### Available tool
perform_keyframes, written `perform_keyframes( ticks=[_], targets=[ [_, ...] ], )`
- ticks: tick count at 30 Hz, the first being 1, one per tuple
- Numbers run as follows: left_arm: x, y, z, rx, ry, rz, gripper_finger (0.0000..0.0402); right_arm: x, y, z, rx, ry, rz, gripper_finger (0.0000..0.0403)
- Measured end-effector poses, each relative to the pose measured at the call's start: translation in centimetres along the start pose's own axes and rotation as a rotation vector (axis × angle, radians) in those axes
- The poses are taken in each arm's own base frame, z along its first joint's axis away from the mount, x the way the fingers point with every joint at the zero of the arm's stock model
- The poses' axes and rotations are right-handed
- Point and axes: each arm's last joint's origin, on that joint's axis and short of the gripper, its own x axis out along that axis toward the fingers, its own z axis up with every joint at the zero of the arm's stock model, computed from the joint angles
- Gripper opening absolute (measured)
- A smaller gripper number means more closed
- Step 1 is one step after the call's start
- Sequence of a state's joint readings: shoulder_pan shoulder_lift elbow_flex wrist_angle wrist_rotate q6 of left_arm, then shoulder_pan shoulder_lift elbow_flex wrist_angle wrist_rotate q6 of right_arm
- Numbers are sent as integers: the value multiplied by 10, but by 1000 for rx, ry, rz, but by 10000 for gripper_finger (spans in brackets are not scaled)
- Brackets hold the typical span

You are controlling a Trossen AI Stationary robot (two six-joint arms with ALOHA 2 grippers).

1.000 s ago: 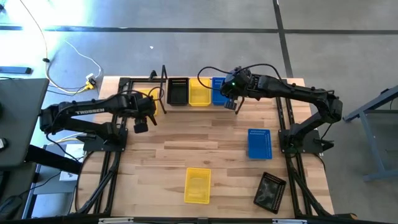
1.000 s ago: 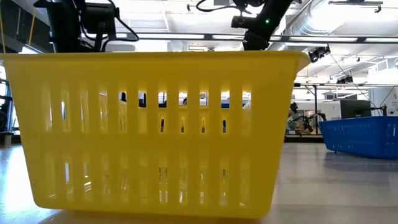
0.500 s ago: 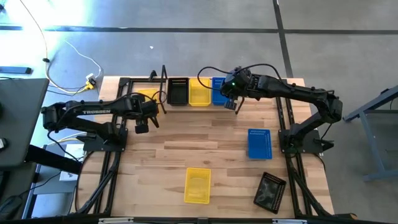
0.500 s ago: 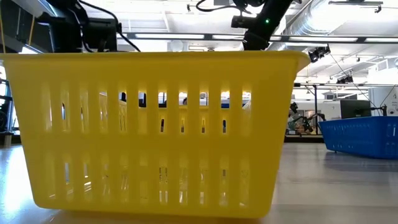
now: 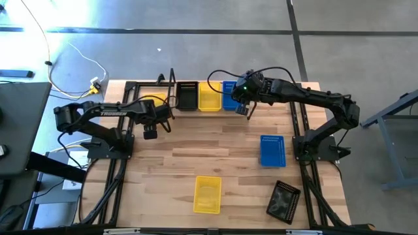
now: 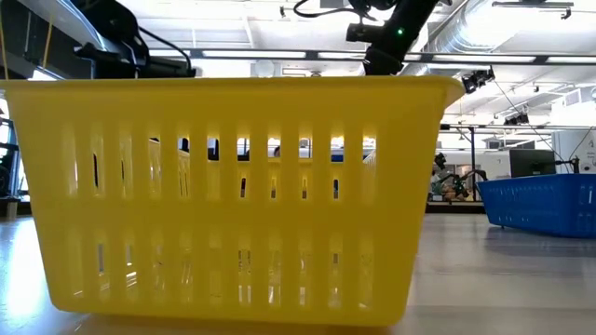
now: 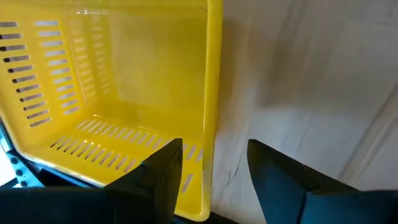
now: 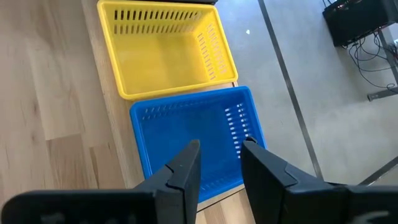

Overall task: Stack baskets on shelf by color
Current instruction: Stack the top yellow bin on top of the yellow bin on the shelf

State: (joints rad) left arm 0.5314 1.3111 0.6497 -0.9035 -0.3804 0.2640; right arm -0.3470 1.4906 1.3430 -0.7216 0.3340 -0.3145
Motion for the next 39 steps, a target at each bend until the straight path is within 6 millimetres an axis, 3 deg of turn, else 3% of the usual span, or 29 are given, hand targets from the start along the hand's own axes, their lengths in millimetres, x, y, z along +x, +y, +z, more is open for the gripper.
perform_keyframes(
  ticks=[4,11,13,27,39],
  targets=[
    [0,1,2,-7,-20,2,135,0,0,0,4,0,0,101],
    [0,-1,2,10,-31,-41,23,0,0,0,49,1,0,101],
    [0,-1,2,12,-34,-48,8,0,0,0,48,1,0,101],
    [-6,1,-1,-7,-59,-29,3,0,0,0,45,1,0,101],
    [-36,12,-13,-128,-91,37,2,0,0,0,45,1,0,101]
  ],
)
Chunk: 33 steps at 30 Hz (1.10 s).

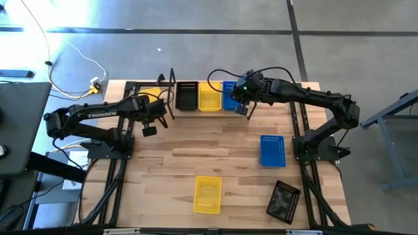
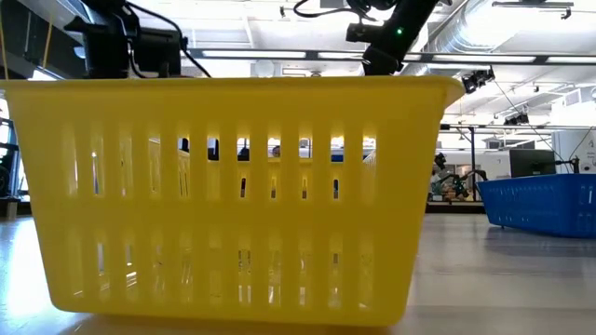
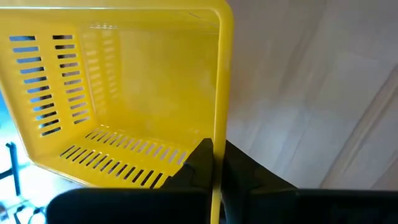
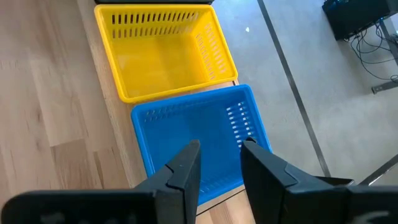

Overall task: Stack baskets on shelf by color
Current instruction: Stack the top yellow bin on top of the yellow bin on the shelf

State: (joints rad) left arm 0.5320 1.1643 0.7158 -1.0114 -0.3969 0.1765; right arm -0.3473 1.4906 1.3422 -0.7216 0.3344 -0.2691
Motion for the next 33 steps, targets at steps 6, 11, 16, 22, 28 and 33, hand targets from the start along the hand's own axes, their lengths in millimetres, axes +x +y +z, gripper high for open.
perform_keyframes(
  ticks=[6,11,16,22,28,33],
  targets=[
    [-19,8,-8,-62,-23,34,1,0,0,0,26,0,0,101],
    [-38,15,-11,-87,-75,48,1,0,0,0,88,0,0,101],
    [-61,26,-15,-91,-89,125,1,0,0,0,186,0,0,101],
    [-91,39,-17,-56,-165,173,1,0,1,0,342,-2,17,101],
    [-123,54,-15,-43,-264,228,1,0,2,1,513,-7,84,101],
    [-150,59,-13,-21,-368,257,1,-1,5,6,643,-37,214,101]
  ],
)
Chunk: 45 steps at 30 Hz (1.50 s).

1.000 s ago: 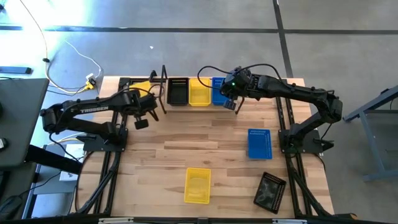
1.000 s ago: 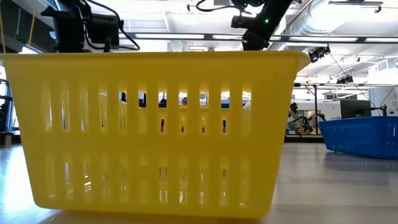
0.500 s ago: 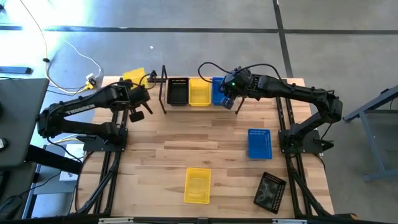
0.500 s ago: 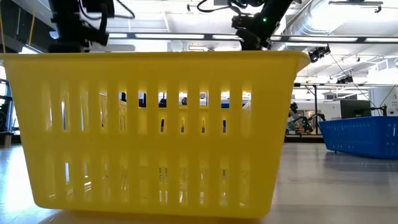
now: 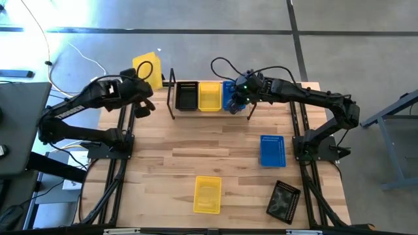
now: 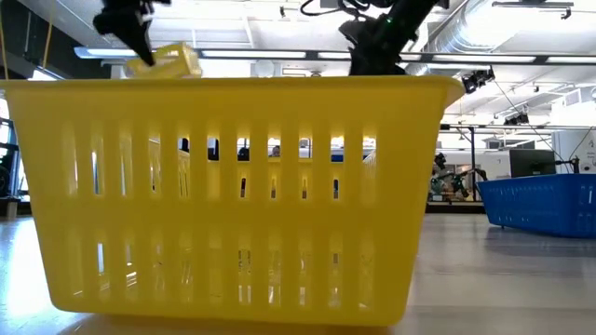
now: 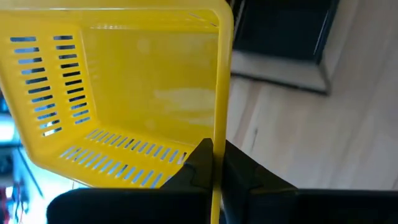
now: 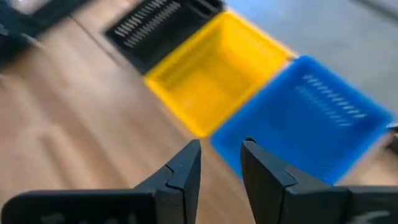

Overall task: Stack baskets on shelf by color
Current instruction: Stack the top yellow bin on top of the yellow bin on the shelf

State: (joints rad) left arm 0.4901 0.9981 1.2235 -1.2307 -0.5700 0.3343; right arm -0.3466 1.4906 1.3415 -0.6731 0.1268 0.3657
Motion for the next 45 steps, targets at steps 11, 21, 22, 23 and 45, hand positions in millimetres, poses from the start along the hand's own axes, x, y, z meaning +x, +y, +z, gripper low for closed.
perform_keyframes(
  ticks=[11,21,22,23,45],
  targets=[
    [-32,-14,29,149,-179,-53,1,-8,37,15,119,-158,360,101],
    [-30,-64,59,336,-139,118,1,-25,73,22,253,-377,461,101],
    [-30,-70,62,358,-136,132,1,-26,75,21,271,-384,449,101],
    [-29,-75,64,379,-132,140,1,-27,77,20,291,-388,437,101],
    [3,-171,85,569,46,192,1,-38,109,-9,496,-416,288,101]
  ],
)
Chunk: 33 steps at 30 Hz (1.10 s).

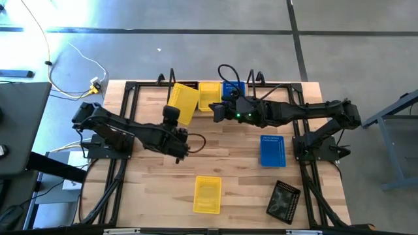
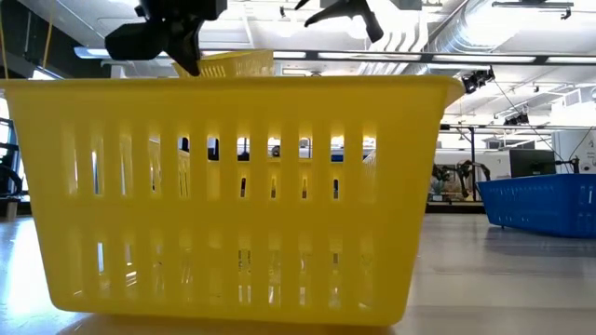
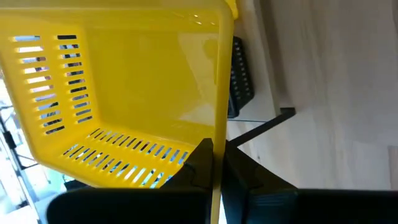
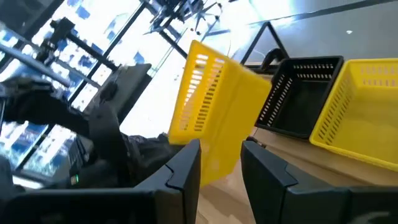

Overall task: Stack baskets on shelf by color
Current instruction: Stack the top yellow bin on top of the yellow bin on the shelf

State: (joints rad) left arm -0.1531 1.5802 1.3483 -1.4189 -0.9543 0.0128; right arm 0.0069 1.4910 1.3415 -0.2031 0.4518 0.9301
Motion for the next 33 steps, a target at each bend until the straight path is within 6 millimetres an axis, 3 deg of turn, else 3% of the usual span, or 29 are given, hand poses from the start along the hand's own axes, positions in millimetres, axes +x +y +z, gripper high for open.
perform_keyframes(
  ticks=[6,19,25,33],
  targets=[
    [4,-13,11,75,21,31,1,5,-1,-4,47,2,-15,101],
    [7,-18,17,146,29,28,1,57,-8,-46,175,143,20,101],
    [7,-18,17,166,28,23,1,71,-12,-59,214,167,13,101],
    [7,-18,17,206,25,30,1,79,-22,-56,255,134,-39,101]
  ],
)
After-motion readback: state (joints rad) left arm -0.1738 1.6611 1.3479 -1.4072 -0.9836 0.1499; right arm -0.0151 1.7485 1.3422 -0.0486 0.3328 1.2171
